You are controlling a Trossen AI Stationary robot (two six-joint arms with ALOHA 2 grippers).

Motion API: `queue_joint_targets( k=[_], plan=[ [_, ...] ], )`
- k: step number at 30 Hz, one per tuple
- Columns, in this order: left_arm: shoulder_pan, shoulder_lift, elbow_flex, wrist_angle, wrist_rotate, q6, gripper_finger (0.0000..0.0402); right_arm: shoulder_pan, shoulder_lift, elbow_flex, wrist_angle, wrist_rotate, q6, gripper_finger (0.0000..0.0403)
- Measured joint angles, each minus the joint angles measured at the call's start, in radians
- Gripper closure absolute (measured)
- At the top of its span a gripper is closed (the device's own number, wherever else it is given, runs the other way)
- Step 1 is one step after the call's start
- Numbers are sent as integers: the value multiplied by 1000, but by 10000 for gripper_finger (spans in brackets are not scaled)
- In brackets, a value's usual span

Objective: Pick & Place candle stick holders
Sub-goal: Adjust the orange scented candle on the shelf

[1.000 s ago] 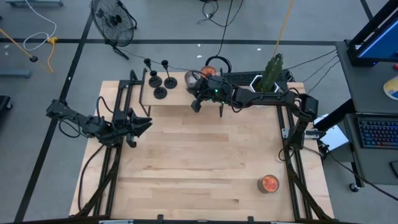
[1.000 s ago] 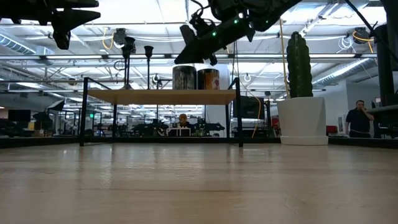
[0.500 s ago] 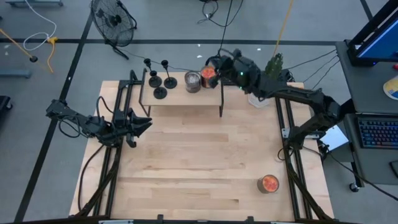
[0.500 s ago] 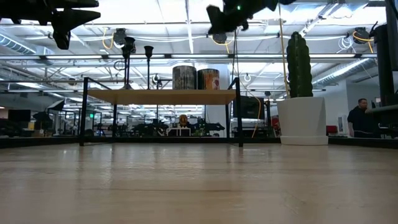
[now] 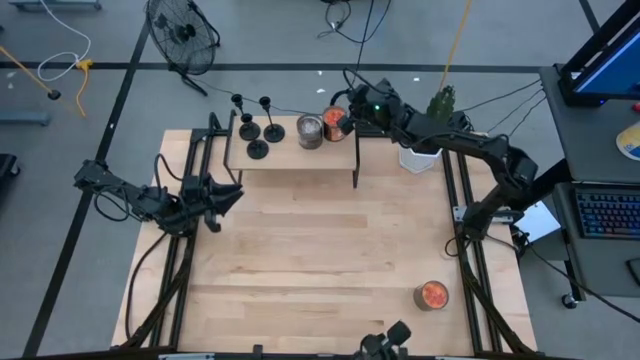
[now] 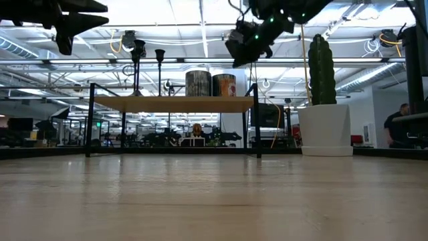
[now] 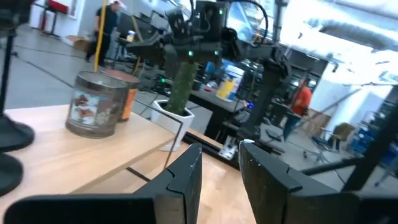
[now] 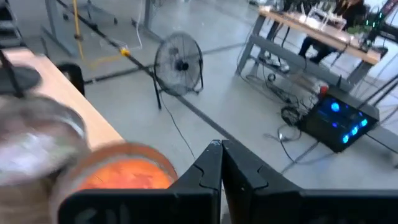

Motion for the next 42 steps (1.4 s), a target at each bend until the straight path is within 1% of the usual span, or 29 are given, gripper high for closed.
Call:
queue_joint_targets(
  k=[2, 7, 11, 13, 16, 19, 22, 25, 30, 34, 38, 42],
  plan=[
    [0, 0, 0, 0, -18, -11, 289, -15, 14, -2, -7, -1, -1, 403],
    [0, 0, 0, 1, -55, -11, 289, -67, 19, 0, 2, -46, 20, 403],
    [0, 0, 0, 0, -58, -14, 289, -102, 22, 0, -25, -162, 51, 403],
    [0, 0, 0, 1, -61, -14, 289, -105, 15, 0, -44, -198, 49, 403],
    [0, 0, 0, 1, -62, -15, 289, -103, -32, -2, -92, -253, -3, 403],
    [0, 0, 0, 0, -62, -11, 289, -103, -88, 1, -132, -363, -98, 403],
    [0, 0, 0, -1, -75, -6, 289, -102, -117, 1, -213, -434, -197, 395],
    [0, 0, 0, -3, -97, -3, 289, -95, -119, 0, -265, -480, -281, 374],
    [0, 0, 0, -4, -105, -3, 289, -63, -108, 0, -264, -479, -368, 315],
    [0, 0, 0, -4, -105, -3, 289, -32, -86, -2, -275, -480, -388, 274],
    [0, 0, 0, -5, -105, -3, 289, -16, -71, -2, -277, -478, -402, 249],
    [0, 0, 0, -4, -105, -3, 289, -14, -73, -1, -280, -475, -420, 239]
  ],
)
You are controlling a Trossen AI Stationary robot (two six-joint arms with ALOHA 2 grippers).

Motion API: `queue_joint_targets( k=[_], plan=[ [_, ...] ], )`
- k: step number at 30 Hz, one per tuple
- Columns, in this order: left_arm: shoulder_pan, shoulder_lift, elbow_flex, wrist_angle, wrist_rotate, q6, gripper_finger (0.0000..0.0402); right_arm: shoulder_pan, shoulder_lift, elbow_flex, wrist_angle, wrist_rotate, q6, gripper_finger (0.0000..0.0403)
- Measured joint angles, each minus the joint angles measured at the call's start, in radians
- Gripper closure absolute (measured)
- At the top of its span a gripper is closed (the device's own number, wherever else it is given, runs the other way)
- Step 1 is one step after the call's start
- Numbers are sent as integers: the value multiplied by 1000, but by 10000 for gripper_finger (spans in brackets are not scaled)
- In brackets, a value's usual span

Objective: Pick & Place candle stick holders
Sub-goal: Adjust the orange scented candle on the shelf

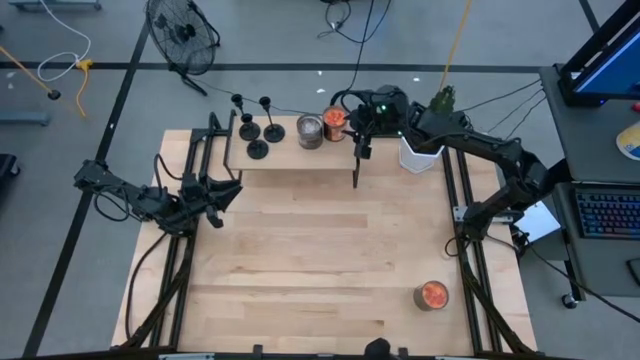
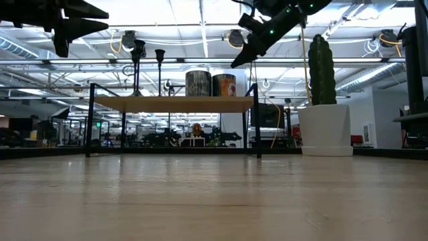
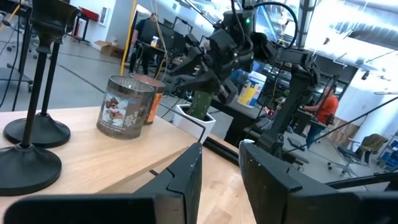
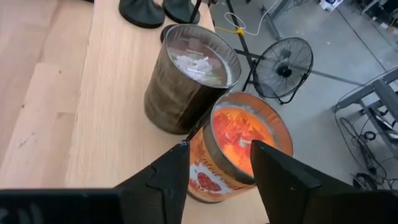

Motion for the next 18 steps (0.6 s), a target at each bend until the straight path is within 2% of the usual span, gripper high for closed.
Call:
queue_joint_targets(
  k=[14, 18],
  plan=[
    [0, 0, 0, 0, 0, -11, 289, 10, 45, 3, 34, 0, -33, 240],
    [0, 0, 0, 1, 0, -14, 289, 16, 56, 0, 39, 31, -60, 240]
  ],
)
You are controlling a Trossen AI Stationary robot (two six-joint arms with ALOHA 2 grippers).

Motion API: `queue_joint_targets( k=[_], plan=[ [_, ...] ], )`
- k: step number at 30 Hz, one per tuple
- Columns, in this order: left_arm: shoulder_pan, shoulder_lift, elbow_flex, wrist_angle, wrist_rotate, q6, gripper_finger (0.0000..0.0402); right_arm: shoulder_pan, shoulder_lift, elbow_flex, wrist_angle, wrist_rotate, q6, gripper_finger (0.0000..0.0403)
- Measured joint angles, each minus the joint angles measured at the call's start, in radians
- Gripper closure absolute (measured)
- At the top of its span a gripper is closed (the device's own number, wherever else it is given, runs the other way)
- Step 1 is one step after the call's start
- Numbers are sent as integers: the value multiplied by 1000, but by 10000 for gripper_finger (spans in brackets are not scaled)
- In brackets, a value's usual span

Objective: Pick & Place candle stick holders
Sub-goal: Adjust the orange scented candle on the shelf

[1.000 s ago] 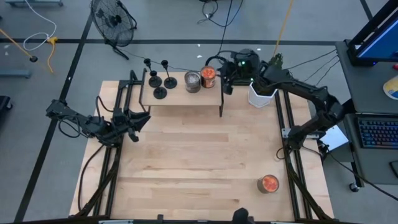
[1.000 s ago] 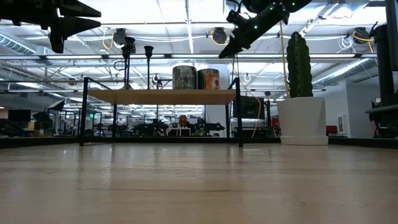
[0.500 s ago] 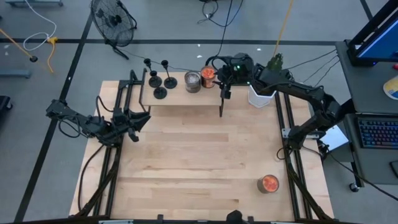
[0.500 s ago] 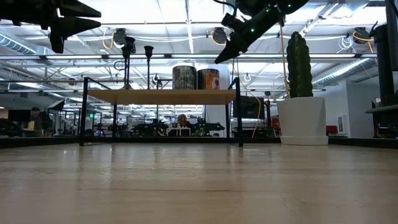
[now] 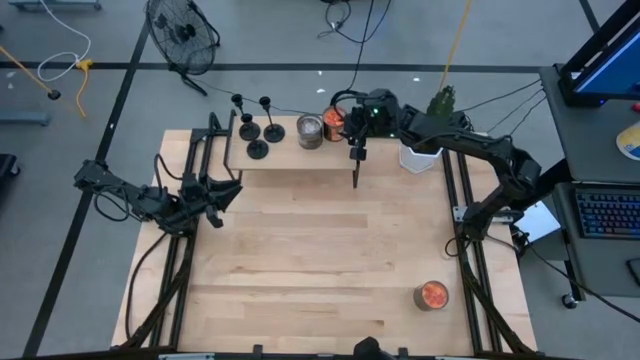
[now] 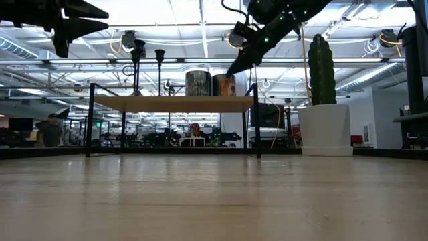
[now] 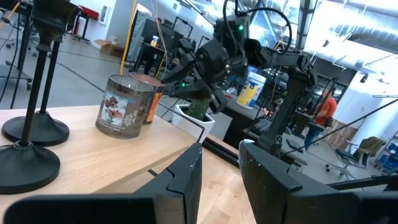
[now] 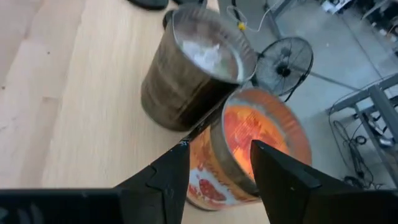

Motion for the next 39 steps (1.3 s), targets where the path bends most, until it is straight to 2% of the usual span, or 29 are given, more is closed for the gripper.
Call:
queue_joint_targets(
  k=[39],
  plan=[
    [0, 0, 0, 3, 0, 6, 289, 46, 14, 2, -31, 3, -18, 241]
  ],
)
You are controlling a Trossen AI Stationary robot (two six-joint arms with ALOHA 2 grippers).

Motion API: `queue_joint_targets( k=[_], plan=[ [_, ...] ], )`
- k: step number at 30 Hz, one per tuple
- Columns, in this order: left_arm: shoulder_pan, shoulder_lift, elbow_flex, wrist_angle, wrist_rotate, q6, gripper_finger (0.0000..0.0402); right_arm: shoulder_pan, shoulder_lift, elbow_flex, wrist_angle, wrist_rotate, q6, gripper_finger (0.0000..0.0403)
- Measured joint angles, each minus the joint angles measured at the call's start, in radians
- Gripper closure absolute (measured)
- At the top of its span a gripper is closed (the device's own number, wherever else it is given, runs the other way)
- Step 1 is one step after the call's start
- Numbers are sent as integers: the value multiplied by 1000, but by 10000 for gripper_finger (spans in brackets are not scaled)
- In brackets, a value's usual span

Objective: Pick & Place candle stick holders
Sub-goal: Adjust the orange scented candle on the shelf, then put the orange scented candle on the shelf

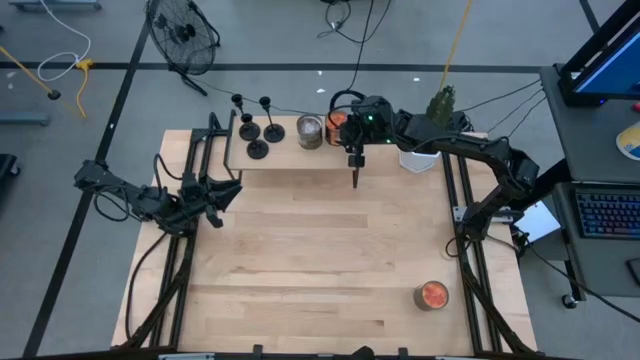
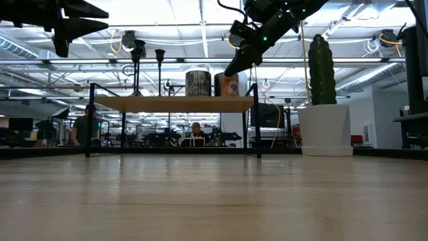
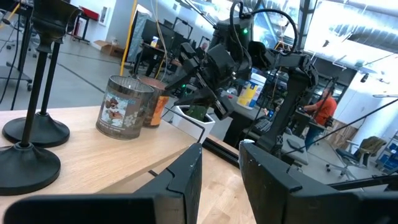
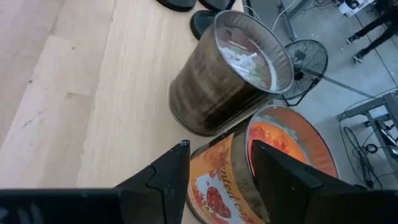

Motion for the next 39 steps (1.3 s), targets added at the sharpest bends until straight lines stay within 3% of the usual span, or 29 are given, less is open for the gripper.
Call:
queue_joint_targets(
  k=[4, 16, 22, 25, 32, 36, 39],
  plan=[
    [0, 0, 0, 0, 0, 0, 289, 16, 0, 15, -36, 45, -1, 241],
    [0, 0, 0, 0, 0, -1, 289, 33, 0, 68, -89, 49, 30, 241],
    [0, 0, 0, 0, 1, -5, 289, 102, -54, 70, -56, 150, 33, 241],
    [0, 0, 0, -1, 1, -2, 289, 150, -113, 68, -159, 168, 126, 245],
    [0, 0, 0, -5, 1, 73, 289, 353, -233, 69, -398, 438, 370, 260],
    [0, 0, 0, -9, 1, 115, 289, 467, -279, 68, -559, 515, 660, 261],
    [0, 0, 0, -9, 1, 146, 289, 541, -299, 68, -713, 513, 887, 261]
  ],
)
